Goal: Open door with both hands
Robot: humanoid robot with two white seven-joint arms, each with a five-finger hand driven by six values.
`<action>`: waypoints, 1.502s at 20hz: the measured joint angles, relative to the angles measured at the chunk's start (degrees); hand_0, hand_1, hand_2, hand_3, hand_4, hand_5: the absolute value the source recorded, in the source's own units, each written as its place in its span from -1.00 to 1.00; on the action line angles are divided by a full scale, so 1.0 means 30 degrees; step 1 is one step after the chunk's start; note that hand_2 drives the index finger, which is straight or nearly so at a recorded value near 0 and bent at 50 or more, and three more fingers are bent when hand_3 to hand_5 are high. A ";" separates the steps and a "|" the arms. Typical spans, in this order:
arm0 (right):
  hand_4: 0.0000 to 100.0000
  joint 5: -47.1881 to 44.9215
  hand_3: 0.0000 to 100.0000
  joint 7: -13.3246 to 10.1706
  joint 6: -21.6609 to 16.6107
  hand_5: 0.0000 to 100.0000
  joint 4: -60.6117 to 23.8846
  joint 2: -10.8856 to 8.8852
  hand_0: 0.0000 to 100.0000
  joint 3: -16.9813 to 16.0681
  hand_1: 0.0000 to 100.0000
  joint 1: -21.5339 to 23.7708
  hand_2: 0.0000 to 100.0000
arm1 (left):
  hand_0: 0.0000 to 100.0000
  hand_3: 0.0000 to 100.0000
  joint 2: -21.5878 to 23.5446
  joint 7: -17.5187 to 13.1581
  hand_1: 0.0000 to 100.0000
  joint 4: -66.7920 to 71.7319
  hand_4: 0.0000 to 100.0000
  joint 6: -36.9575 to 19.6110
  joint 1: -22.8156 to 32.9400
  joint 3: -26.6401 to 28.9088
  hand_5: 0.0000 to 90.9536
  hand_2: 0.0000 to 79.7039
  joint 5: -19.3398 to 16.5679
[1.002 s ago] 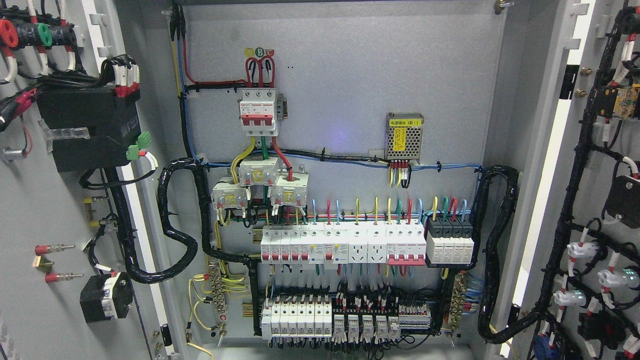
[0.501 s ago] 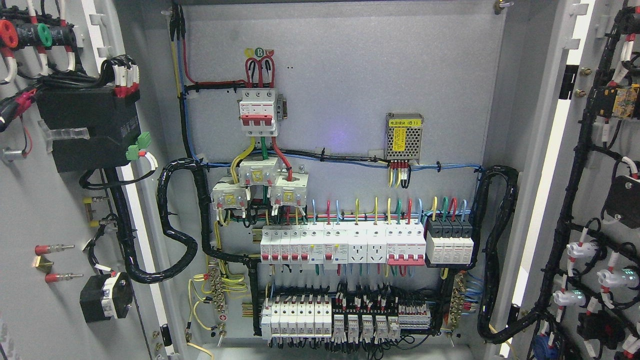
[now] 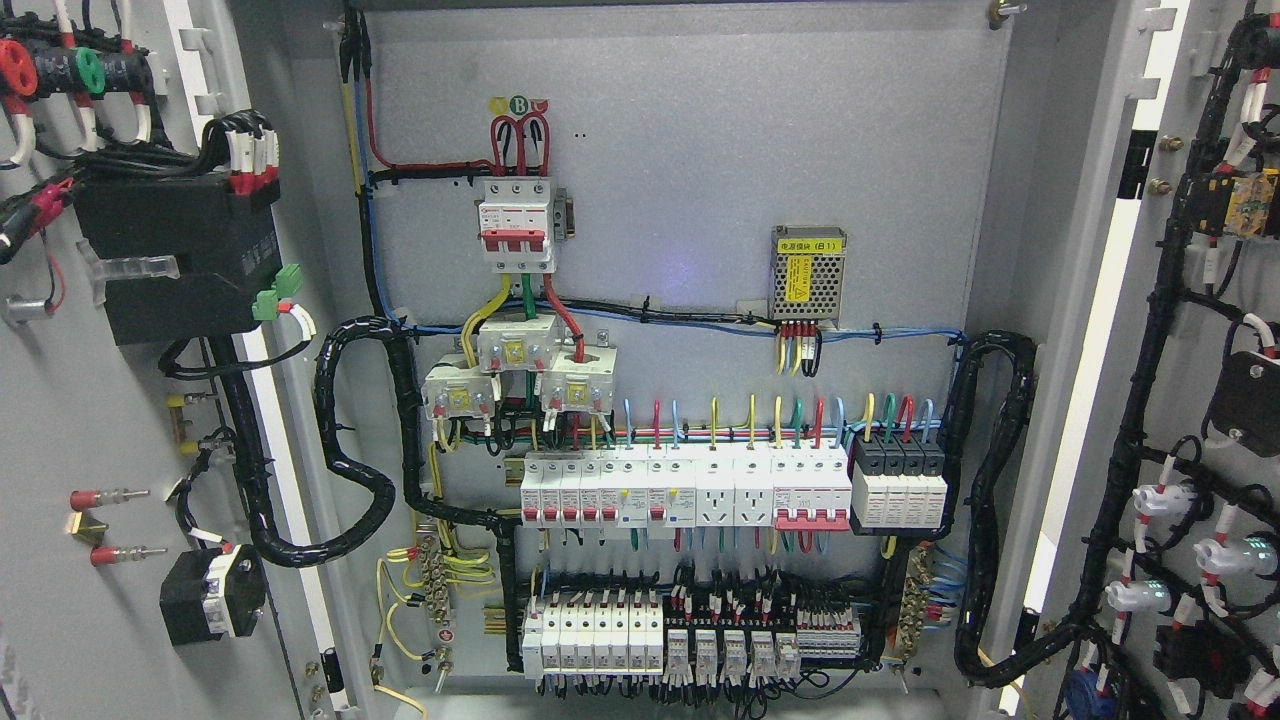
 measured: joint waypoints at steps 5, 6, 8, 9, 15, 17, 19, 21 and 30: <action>-1.00 0.0065 -1.00 -0.0055 -0.1546 -1.00 -0.0427 -0.0564 -1.00 -0.0629 -1.00 0.1271 -1.00 | -1.00 -1.00 0.1197 -0.0006 -1.00 -0.2975 -0.92 -0.0048 0.0491 -0.2000 -1.00 -1.00 0.2477; -1.00 0.0070 -1.00 -0.0079 -0.1832 -1.00 -0.0501 -0.0691 -1.00 -0.0764 -1.00 0.1550 -1.00 | -1.00 -1.00 0.1423 -0.0005 -1.00 -0.3580 -0.92 -0.0048 0.0611 -0.2331 -1.00 -1.00 0.2796; -1.00 0.0079 -1.00 -0.0088 -0.2530 -1.00 -0.0627 -0.0930 -1.00 -0.0987 -1.00 0.1977 -1.00 | -1.00 -1.00 0.1949 -0.0009 -1.00 -0.4828 -0.92 -0.0165 0.0904 -0.2996 -1.00 -1.00 0.3335; -1.00 0.0080 -1.00 -0.0087 -0.2820 -1.00 -0.0683 -0.1048 -1.00 -0.1084 -1.00 0.2150 -1.00 | -1.00 -1.00 0.2239 -0.0013 -1.00 -0.5424 -0.92 -0.0278 0.1019 -0.3322 -1.00 -1.00 0.3596; -1.00 -0.0041 -1.00 -0.0614 -0.3933 -1.00 -0.0964 -0.1767 -1.00 -0.1755 -1.00 0.2843 -1.00 | -1.00 -1.00 0.4222 -0.0057 -1.00 -0.8817 -0.92 -0.1371 0.1776 -0.5311 -1.00 -1.00 0.5349; -1.00 -0.0098 -1.00 -0.0738 -0.4122 -1.00 -0.1033 -0.1941 -1.00 -0.1983 -1.00 0.2952 -1.00 | -1.00 -1.00 0.4861 -0.0079 -1.00 -0.9860 -0.92 -0.1834 0.2152 -0.5816 -1.00 -1.00 0.5691; -1.00 -0.0152 -1.00 -0.0834 -0.4298 -1.00 -0.1127 -0.2085 -1.00 -0.2233 -1.00 0.3031 -1.00 | -1.00 -1.00 0.5481 -0.0101 -1.00 -1.0809 -0.92 -0.2595 0.2552 -0.6233 -1.00 -1.00 0.5914; -1.00 -0.0186 -1.00 -0.0885 -0.4431 -1.00 -0.1241 -0.2204 -1.00 -0.2532 -1.00 0.3087 -1.00 | -1.00 -1.00 0.6043 -0.0099 -1.00 -1.1672 -0.92 -0.3362 0.2936 -0.6587 -1.00 -1.00 0.6073; -1.00 -0.0801 -1.00 -0.1227 -0.4591 -1.00 -0.1905 -0.2683 -1.00 -0.3656 -1.00 0.3150 -1.00 | -1.00 -1.00 0.8021 0.0141 -1.00 -1.5116 -0.92 -0.5566 0.4117 -0.7426 -1.00 -1.00 0.6338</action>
